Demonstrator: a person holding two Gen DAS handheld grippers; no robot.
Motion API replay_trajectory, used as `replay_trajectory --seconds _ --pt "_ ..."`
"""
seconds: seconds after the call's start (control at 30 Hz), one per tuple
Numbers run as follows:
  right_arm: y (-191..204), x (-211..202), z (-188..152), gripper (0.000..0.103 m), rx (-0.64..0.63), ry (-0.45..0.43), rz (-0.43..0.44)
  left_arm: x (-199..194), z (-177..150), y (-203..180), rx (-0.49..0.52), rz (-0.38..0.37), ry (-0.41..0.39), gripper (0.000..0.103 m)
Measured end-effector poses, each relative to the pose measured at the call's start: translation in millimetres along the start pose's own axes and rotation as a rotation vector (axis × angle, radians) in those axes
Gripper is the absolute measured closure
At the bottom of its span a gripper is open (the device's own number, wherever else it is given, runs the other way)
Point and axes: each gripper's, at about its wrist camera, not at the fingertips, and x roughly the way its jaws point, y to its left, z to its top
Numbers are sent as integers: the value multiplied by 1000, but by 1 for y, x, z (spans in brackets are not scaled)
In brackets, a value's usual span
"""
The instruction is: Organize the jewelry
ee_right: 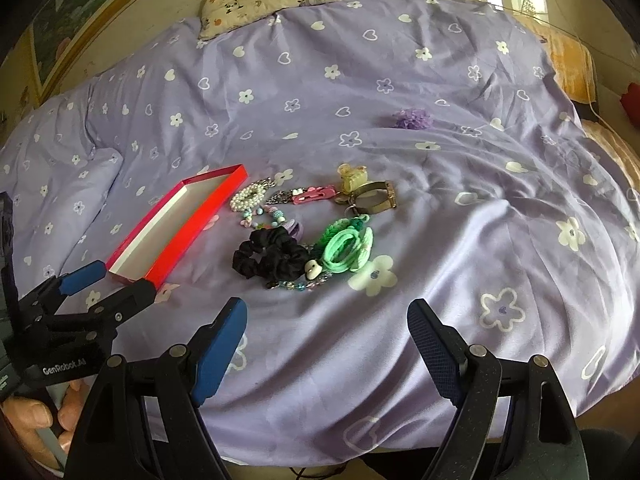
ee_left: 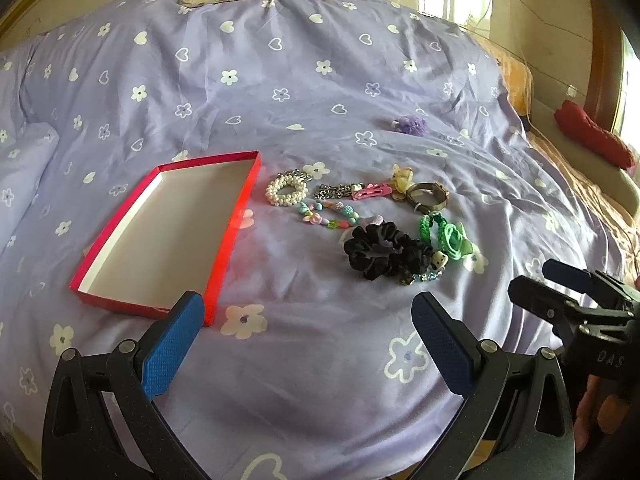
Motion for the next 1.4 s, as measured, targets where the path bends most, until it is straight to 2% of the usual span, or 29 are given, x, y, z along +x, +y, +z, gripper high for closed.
replay_trajectory --seconds 1.4 --pt "2 -5 5 19 -1 -16 34 -2 4 -2 8 0 -3 0"
